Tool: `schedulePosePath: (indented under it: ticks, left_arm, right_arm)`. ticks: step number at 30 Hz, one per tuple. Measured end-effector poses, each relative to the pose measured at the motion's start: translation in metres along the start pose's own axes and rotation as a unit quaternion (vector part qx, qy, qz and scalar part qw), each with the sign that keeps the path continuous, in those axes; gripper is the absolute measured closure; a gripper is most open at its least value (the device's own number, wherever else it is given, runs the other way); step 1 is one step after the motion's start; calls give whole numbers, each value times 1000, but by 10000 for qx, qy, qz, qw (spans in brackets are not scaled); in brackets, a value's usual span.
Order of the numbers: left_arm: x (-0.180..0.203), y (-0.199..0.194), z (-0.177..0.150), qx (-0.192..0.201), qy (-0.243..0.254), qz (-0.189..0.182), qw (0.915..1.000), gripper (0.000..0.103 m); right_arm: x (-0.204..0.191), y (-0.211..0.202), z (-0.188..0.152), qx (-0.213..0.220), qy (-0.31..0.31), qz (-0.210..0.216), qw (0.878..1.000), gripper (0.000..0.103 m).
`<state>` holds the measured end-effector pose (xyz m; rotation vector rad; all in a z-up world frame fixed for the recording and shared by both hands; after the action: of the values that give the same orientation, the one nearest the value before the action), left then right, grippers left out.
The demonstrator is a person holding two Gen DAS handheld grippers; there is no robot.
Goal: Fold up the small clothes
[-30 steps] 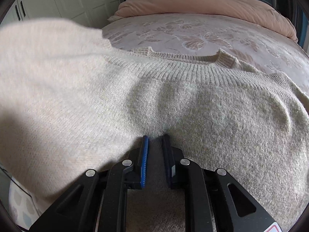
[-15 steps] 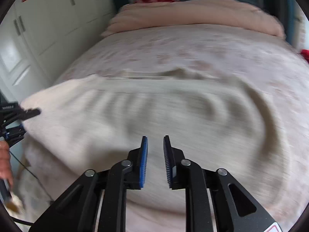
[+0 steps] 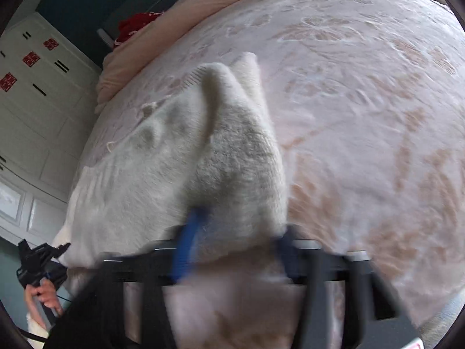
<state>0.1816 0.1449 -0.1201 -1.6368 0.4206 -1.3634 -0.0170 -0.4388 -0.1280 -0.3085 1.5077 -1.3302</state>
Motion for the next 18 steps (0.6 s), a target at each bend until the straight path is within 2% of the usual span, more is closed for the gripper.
schedulePosePath:
  ticks: [1,3,6,8,9,11,12,14,16,17,18]
  left_arm:
    - [2,-5,0,30,-18,-122,9999,83]
    - [7,-19,-1,57,99,-177,9998,84]
    - [9,-34,-13,-120,192,-123,9997,84]
    - [-4,-29,-24,-290,220,118,9993,84]
    - [-13,-21,-29,-433,177,190,9987,84]
    - [-30,-6,-38,-660,-38,302,9974,83]
    - [-34,-2,-41,-612,-31,318,9976,83]
    - [-26,-7,-42,-486,196,429,9977,83]
    - [-15,-12,-42,-428,375,506,9971,83]
    - [-12,-13,-42,-413,432,527,9968,83]
    - [-11,-12,-41,-396,478,566,9965,83]
  right_arm:
    - [-4,-11,4,133,70,164,9998,90]
    - [-12,-40,7,400,-46,180,9990,91]
    - [-17,-79,0,604,-362,-158,9974,92]
    - [3,-81,-7,401,-387,-562,9969,92]
    - [9,-69,-11,249,-315,-650,9971,92]
    - [38,-33,-25,-368,-39,-722,9967,89]
    - [47,-23,-31,-434,108,-569,9974,88]
    - [46,-37,-29,-220,341,-416,9983,77]
    - [34,-61,-22,175,365,-854,9955,75]
    - [18,-78,-15,483,117,-1108,9926,75]
    - [3,-88,-15,644,-64,-1152,9912,75]
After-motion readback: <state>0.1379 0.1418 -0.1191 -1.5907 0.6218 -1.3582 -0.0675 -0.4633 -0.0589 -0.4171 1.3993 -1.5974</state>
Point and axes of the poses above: each gripper's, at about its wrist camera, not at the fingertips, and y roughly the way its jaws point, x to its right, z to its top, the point moved 4 cm from there along y, roughly the way its jaws point, and after that the axes turned 14 degrees about -x, right-handed, at the moved point
